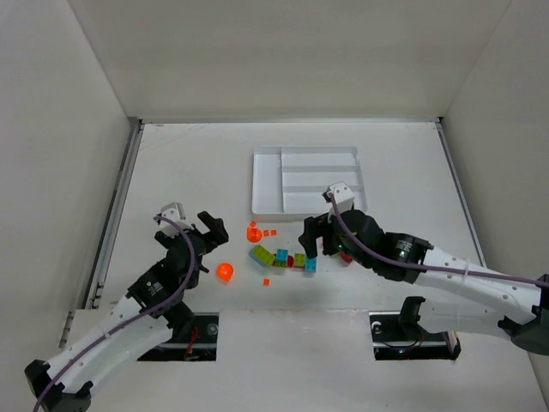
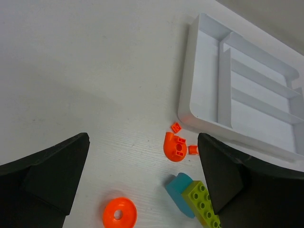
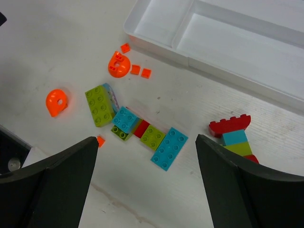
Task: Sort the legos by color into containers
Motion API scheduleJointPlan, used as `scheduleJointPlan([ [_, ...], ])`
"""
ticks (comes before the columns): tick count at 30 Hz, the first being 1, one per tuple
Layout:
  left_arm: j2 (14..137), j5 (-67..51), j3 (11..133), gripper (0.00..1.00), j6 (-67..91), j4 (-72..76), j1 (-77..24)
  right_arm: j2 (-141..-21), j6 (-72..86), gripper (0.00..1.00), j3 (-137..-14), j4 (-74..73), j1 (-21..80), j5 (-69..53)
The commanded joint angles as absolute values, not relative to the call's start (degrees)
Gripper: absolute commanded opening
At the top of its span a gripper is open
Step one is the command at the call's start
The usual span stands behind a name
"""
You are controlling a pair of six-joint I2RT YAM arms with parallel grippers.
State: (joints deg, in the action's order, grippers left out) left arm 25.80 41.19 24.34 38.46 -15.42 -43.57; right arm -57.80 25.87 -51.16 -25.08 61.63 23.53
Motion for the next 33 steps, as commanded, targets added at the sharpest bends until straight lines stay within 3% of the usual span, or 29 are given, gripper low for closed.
scheduleJointPlan([
  [1, 25.32, 41.04, 23.73, 1.00, 39.37, -14.33, -42.76, -57.48, 24.87, 0.90, -51.16, -20.84, 63.23, 23.99],
  [2, 24.88, 41.04, 23.73, 1.00, 39.20, -13.72, -42.67, -57.31, 24.87, 0.88, -50.54, -20.22, 63.76, 24.17],
  [4, 23.91, 40.96, 23.12, 1.00, 38.24, -11.35, -42.49, -57.22, 24.87, 0.73, -49.14, -18.38, 64.55, 24.26],
  [6, 24.60, 41.22, 23.03, 1.00, 36.57, -9.15, -42.32, -57.48, 24.87, 0.40, -47.82, -15.31, 65.52, 24.00],
  [7, 25.74, 41.57, 23.64, 1.00, 36.30, -8.97, -42.14, -58.00, 24.87, 0.28, -47.46, -13.81, 65.78, 23.73],
  [8, 27.06, 41.66, 24.25, 1.00, 36.56, -9.23, -41.79, -58.53, 24.87, 0.21, -47.46, -12.84, 65.87, 23.56],
  [10, 29.26, 42.10, 25.40, 1.00, 36.74, -9.32, -41.44, -60.02, 24.26, 0.17, -47.99, -11.35, 66.40, 22.42],
  [13, 29.97, 42.80, 26.01, 1.00, 36.83, -8.70, -41.26, -63.44, 22.51, 0.21, -49.13, -9.24, 67.62, 20.83],
  [18, 29.18, 40.26, 25.85, 1.00, 35.69, -5.55, -41.18, -69.25, 18.47, 0.58, -47.91, -2.57, 68.68, 19.96],
  [20, 27.61, 39.99, 23.65, 0.95, 35.07, -3.00, -41.18, -72.23, 16.97, 0.67, -47.90, 0.51, 68.42, 18.20],
  [21, 26.47, 39.73, 22.42, 0.80, 34.72, -1.60, -41.18, -73.55, 16.18, 0.69, -48.42, 1.05, 68.33, 16.89],
  [23, 25.14, 38.15, 21.01, 0.35, 34.02, -0.09, -41.44, -75.84, 13.99, 0.75, -49.39, 1.76, 68.07, 13.73],
  [24, 25.22, 36.84, 21.01, 0.25, 34.01, -0.17, -41.44, -76.98, 13.10, 0.77, -50.00, 1.93, 67.98, 12.58],
  [26, 26.80, 34.55, 21.53, 0.25, 34.27, -0.52, -41.53, -79.70, 11.61, 0.80, -51.41, 2.11, 67.98, 10.82],
  [33, 30.67, 31.30, 21.53, 0.44, 35.51, 0.00, -40.74, -89.46, 8.97, 0.78, -56.95, 3.51, 65.53, 9.32],
])
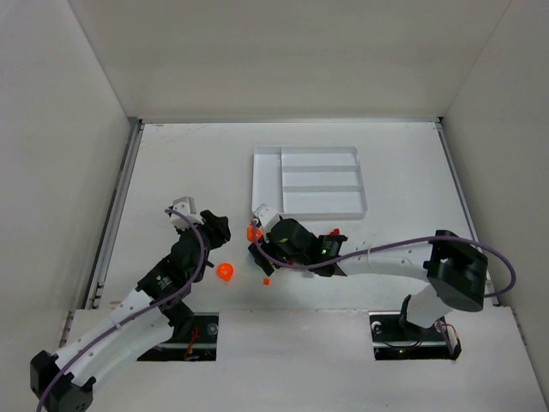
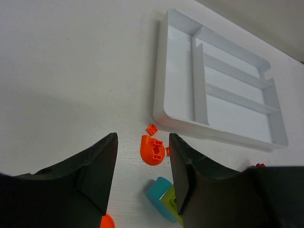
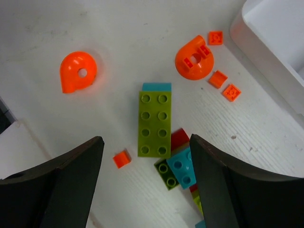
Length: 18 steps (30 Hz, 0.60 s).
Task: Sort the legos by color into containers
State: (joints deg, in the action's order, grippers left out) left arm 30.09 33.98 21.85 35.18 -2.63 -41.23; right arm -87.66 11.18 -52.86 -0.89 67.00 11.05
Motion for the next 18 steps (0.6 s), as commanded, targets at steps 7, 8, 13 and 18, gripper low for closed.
scheduleJointPlan([
  [7, 29.01, 28.83, 20.04, 0.47, 35.86, -0.35, -38.89, -94.65, 8.53, 0.70, -60.29, 2.99, 64.12, 7.65],
  [8, 28.83, 28.13, 19.95, 0.48, 35.69, -0.44, -38.45, -95.09, 8.61, 0.69, -60.38, 2.90, 64.11, 7.56],
  [13, 29.00, 24.79, 19.07, 0.49, 36.56, 0.26, -35.38, -96.50, 9.32, 0.67, -59.94, 2.20, 64.03, 6.59],
  [18, 29.53, 20.92, 18.64, 0.50, 36.91, 0.70, -32.22, -97.29, 10.54, 0.55, -59.33, 2.11, 64.03, 7.64],
])
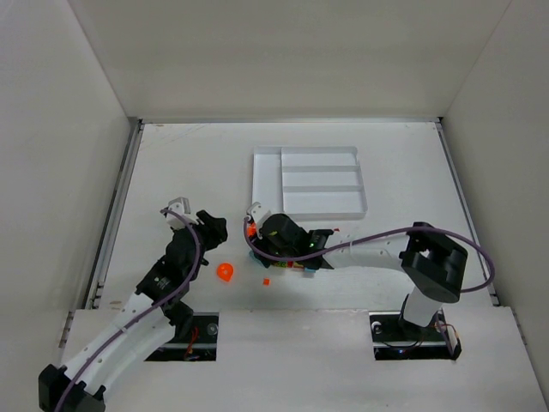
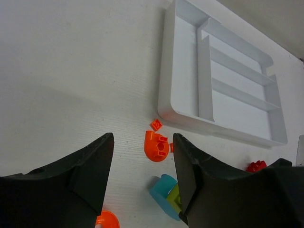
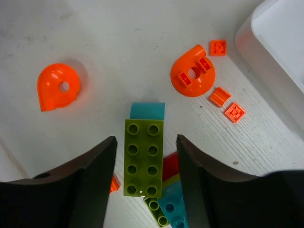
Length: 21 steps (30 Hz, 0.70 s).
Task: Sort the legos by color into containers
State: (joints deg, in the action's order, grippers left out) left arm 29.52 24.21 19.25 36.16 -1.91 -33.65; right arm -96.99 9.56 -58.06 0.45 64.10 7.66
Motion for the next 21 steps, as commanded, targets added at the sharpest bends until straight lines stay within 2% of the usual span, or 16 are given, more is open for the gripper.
scheduleJointPlan([
  [1, 29.36, 20.48, 18.28, 0.50, 37.26, 1.14, -31.78, -97.29, 10.89, 0.50, -59.15, 2.11, 64.03, 8.08],
  [3, 29.00, 19.52, 17.84, 0.50, 38.14, 1.41, -31.16, -96.95, 11.16, 0.44, -58.71, 2.72, 64.03, 8.70],
  [5, 29.00, 18.55, 17.84, 0.50, 38.50, 1.32, -30.81, -96.86, 10.90, 0.45, -58.62, 2.64, 63.94, 8.88],
  [9, 29.00, 18.28, 17.58, 0.51, 38.50, 1.41, -30.63, -97.64, 10.55, 0.62, -59.06, 1.93, 63.85, 9.05],
  [12, 29.27, 18.11, 17.67, 0.51, 38.50, 1.41, -30.36, -98.00, 10.72, 0.59, -59.06, 1.50, 64.03, 8.96],
  [15, 29.44, 18.02, 17.67, 0.51, 38.50, 1.41, -30.19, -98.09, 10.98, 0.50, -58.89, 1.58, 64.03, 9.05],
  [16, 29.44, 18.02, 17.49, 0.51, 38.58, 1.41, -30.19, -98.09, 11.16, 0.50, -58.89, 1.67, 64.03, 9.14],
  [21, 30.23, 17.93, 18.01, 0.52, 39.03, 1.41, -30.54, -98.87, 10.99, 0.58, -59.41, 1.06, 64.03, 8.88],
])
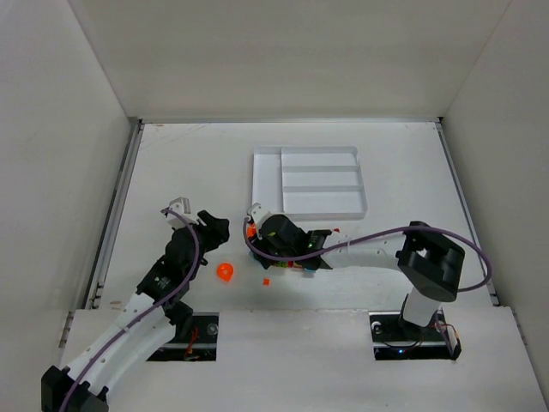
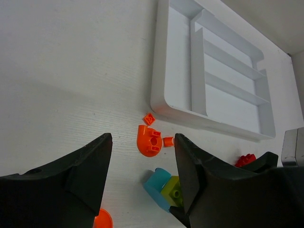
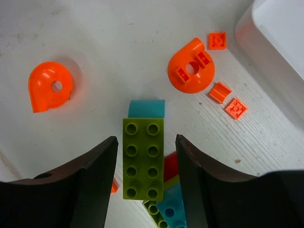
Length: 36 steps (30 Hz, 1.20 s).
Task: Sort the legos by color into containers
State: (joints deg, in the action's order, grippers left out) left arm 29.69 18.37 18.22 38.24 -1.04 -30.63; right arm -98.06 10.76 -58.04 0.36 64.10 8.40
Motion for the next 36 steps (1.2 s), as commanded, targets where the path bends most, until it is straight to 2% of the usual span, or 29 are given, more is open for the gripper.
scheduleJointPlan([
  [1, 30.23, 17.93, 18.02, 0.53, 38.85, 1.41, -30.71, -99.22, 10.90, 0.58, -59.50, 0.97, 64.03, 8.96],
  [2, 30.23, 18.10, 17.93, 0.53, 38.85, 1.41, -30.89, -99.49, 10.99, 0.55, -59.59, 0.97, 64.03, 9.14],
  [4, 29.97, 18.28, 17.32, 0.53, 39.20, 1.76, -30.89, -99.67, 11.34, 0.41, -59.68, 0.97, 64.03, 9.14],
  [5, 30.06, 18.28, 17.31, 0.53, 39.55, 1.76, -30.63, -99.41, 11.42, 0.38, -59.50, 1.05, 64.03, 9.23],
  [10, 31.11, 17.84, 18.19, 0.53, 39.55, 2.02, -31.07, -94.23, 12.56, 0.30, -58.01, 4.21, 63.85, 10.81],
  [16, 31.90, 16.62, 20.56, 0.57, 40.34, 8.34, -32.21, -83.60, 20.19, 0.29, -56.95, 8.52, 55.35, 7.49],
  [22, 31.99, 14.86, 21.71, 0.66, 43.32, 22.83, -34.75, -78.93, 38.82, 0.28, -54.85, 16.68, 42.77, -8.06],
  [27, 35.15, 13.10, 20.66, 0.70, 46.49, 35.04, -37.30, -80.15, 52.35, 0.27, -51.69, 28.98, 38.81, -17.12],
  [36, 42.80, 11.43, 18.81, 0.72, 52.55, 47.54, -38.89, -86.30, 70.47, 0.29, -46.85, 50.95, 38.45, -22.59],
])
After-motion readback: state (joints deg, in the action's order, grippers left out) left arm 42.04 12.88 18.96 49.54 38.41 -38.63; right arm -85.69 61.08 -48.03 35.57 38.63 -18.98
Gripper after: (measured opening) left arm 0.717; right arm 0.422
